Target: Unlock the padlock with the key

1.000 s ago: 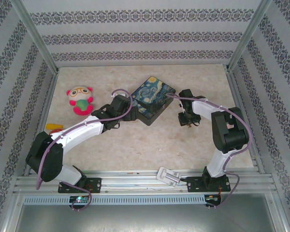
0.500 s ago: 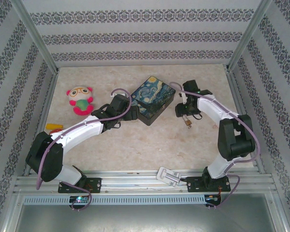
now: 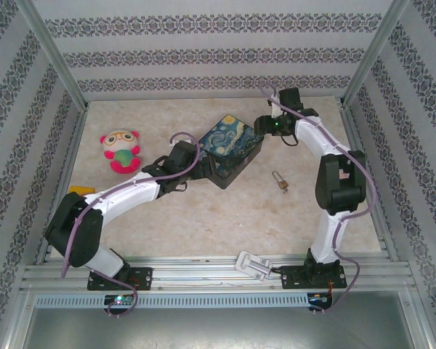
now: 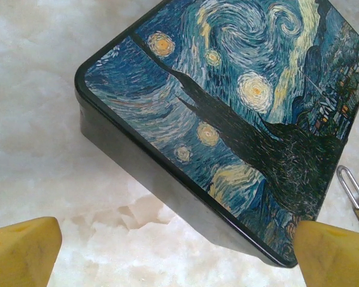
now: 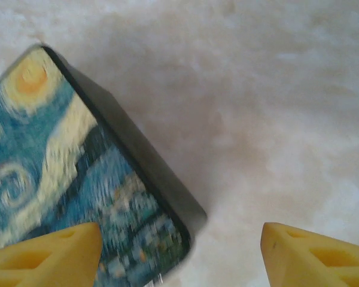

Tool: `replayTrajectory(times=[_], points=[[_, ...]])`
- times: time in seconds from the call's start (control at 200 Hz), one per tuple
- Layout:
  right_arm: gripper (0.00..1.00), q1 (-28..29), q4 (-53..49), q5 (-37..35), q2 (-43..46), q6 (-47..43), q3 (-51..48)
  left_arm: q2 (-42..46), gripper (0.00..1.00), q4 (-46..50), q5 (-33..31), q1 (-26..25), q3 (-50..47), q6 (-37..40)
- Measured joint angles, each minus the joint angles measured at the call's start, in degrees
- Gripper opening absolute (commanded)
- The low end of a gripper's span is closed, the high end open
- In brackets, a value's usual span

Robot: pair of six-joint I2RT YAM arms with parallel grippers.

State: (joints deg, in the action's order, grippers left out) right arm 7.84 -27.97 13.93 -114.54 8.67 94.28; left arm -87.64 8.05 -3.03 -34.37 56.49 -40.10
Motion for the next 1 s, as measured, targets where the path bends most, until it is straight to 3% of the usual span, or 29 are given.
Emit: replayTrajectory(times=[0.185,0.435,0.56,0.72,0.999], points=[[0.59,-0.6,1.1,5.6,-7.9,2.2,7.2,-2.4,0.95,-1.3,0.9,0.1,0.1,-0.6],[0.45,-0.7,4.8,11.6,-8.7,6.2,2.8,-6.6,0.85,-3.6,3.0,1.2,1.3,-0.8],[0.37,-1.0,9.0,13.5,-5.5,7.7,-2.9,-8.6,0.72,-4.9,4.6,2.1,1.7,-1.0],[0.31,-1.2,11.2,14.0,0.6,9.8,-11.5,-10.1,0.63,-7.4,6.8,3.1,2.2,-1.2],[0.29,-0.5,12.8,10.9,11.4,14.1,-24.7,-13.7,0.62,-9.2,8.7,6.1,5.3,-0.8]])
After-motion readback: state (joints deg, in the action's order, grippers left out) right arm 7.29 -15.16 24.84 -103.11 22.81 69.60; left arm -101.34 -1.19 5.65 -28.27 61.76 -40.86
